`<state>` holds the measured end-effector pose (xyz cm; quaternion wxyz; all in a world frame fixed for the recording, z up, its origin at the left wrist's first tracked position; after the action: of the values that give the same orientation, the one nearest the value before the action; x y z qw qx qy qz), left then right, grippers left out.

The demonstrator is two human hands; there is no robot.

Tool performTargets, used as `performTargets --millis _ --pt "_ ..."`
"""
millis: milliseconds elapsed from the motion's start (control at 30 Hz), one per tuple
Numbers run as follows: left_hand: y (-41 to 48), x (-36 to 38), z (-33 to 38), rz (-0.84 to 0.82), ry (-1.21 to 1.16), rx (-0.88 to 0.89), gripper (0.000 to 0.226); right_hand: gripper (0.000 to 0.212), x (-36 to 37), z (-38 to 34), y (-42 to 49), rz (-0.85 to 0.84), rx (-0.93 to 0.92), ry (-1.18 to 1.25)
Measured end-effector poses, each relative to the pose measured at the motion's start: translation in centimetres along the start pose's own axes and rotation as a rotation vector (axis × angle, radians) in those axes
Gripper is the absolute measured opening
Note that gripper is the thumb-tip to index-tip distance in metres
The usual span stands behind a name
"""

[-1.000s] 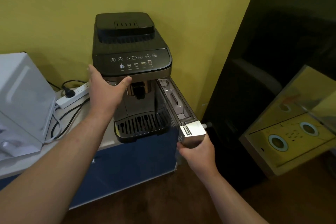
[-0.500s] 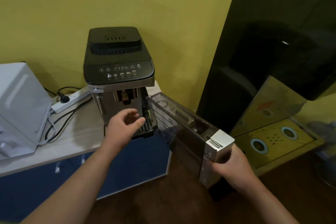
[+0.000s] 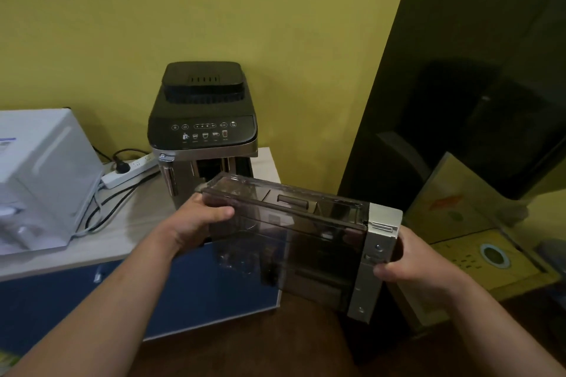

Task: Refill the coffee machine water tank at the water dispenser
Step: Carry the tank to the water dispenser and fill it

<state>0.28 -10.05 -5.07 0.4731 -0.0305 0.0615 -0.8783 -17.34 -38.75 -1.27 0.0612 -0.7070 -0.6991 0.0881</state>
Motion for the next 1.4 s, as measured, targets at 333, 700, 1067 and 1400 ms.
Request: performTargets --millis 333,700,1067,1400 --pt "-3.8 -2.3 -0.8 0.185 -0.042 0.114 0.106 0.100 -2.4 -3.4 4.5 -0.234 0.079 0.192" --pt "-4.5 -3.1 -0.4 0.247 0.026 0.184 0.080 0.015 13.1 -11.1 9.1 -0.284 -0.371 -0.995" --pt "-4.4 -3.8 0.8 0.232 0.060 0.203 0.079 0.012 13.9 -10.4 10.5 -0.229 -0.299 -1.134" --pt "-4.5 -4.5 0.5 0.200 0.048 0.180 0.079 0.015 14.3 -10.7 10.2 -0.154 -0.347 -1.191"
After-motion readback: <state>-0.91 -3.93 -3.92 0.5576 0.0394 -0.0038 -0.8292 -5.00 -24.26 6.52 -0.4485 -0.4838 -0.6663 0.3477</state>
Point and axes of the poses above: each hand's wrist, its own y-axis towards the middle knuckle, its own x-axis out of the palm, z = x × y, the point moved 7 cm from there along y, towards the middle knuckle, and after that the axes turned 13 degrees about y, right-handed, at the moved point
